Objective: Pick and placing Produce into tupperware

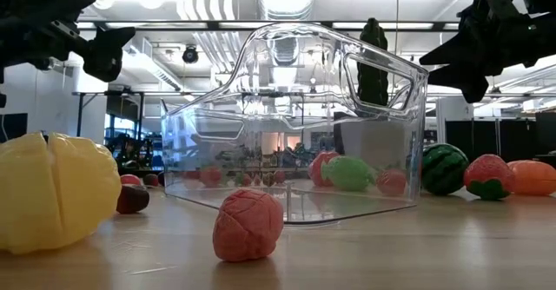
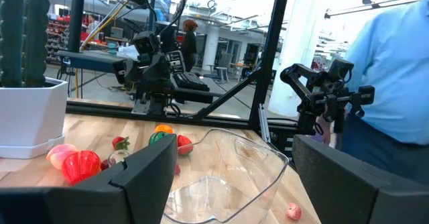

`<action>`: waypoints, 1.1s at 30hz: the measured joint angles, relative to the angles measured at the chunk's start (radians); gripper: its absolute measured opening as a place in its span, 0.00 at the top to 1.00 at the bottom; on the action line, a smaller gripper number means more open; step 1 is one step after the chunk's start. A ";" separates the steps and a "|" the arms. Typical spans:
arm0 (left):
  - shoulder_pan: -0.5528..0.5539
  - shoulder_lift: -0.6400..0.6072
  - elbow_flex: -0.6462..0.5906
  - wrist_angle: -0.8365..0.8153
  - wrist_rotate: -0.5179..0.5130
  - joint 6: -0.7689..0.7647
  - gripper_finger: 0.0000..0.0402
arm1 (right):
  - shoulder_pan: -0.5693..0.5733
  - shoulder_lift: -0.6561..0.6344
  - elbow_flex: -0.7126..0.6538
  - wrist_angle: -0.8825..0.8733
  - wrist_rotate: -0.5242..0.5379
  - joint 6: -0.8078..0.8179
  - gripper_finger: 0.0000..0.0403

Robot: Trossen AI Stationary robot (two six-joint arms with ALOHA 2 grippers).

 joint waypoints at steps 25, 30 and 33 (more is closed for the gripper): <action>0.000 0.000 0.000 0.000 0.000 0.000 0.30 | 0.000 0.000 0.000 0.000 0.000 0.000 0.50; 0.000 0.000 0.000 0.000 0.000 0.000 0.30 | 0.000 0.000 0.000 0.000 0.000 0.000 0.50; 0.000 0.000 0.000 0.000 0.000 0.000 0.30 | 0.000 0.000 0.000 0.021 0.003 -0.018 0.50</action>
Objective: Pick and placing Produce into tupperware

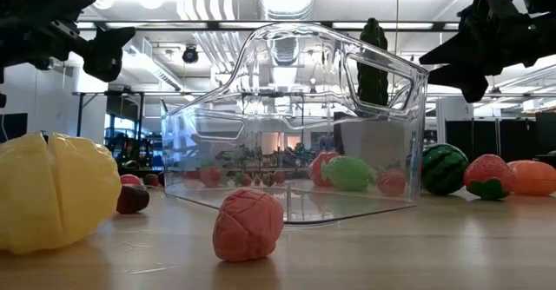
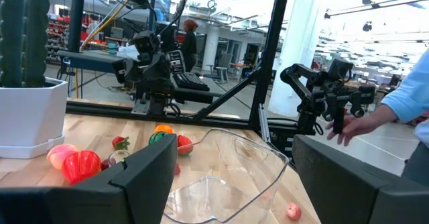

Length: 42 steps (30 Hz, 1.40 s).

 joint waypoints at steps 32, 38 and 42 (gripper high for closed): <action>0.000 -0.001 0.000 0.500 -0.400 -0.054 0.30 | -0.005 0.257 0.001 0.827 0.183 -0.015 0.50; 0.000 0.000 0.000 0.554 -0.400 -0.107 0.30 | -0.004 0.402 0.001 0.930 0.181 0.034 0.50; 0.001 -0.001 0.011 0.636 -0.433 -0.086 0.30 | -0.004 0.458 0.006 0.975 0.181 0.021 0.50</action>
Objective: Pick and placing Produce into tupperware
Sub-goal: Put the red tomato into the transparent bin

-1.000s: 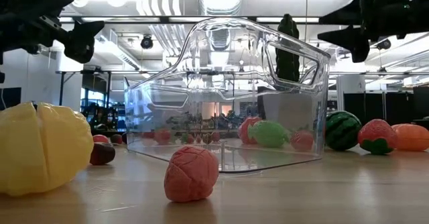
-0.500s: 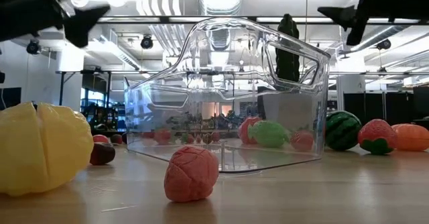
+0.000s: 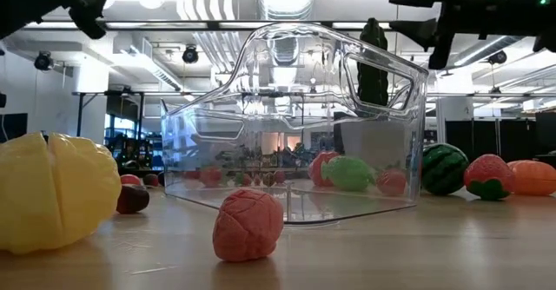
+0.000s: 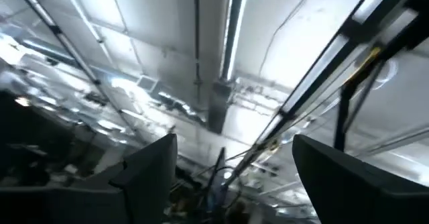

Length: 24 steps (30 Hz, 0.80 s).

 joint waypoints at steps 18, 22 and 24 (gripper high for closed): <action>0.000 0.512 0.756 -1.752 0.069 0.000 0.30 | -0.002 0.041 0.140 -0.099 0.000 -0.220 0.50; 0.000 0.628 0.839 -1.940 0.166 -0.126 0.30 | -0.002 0.041 0.144 -0.133 0.000 -0.220 0.50; 0.000 0.708 0.852 -1.988 0.267 -0.180 0.30 | -0.002 0.041 0.144 -0.137 0.000 -0.220 0.50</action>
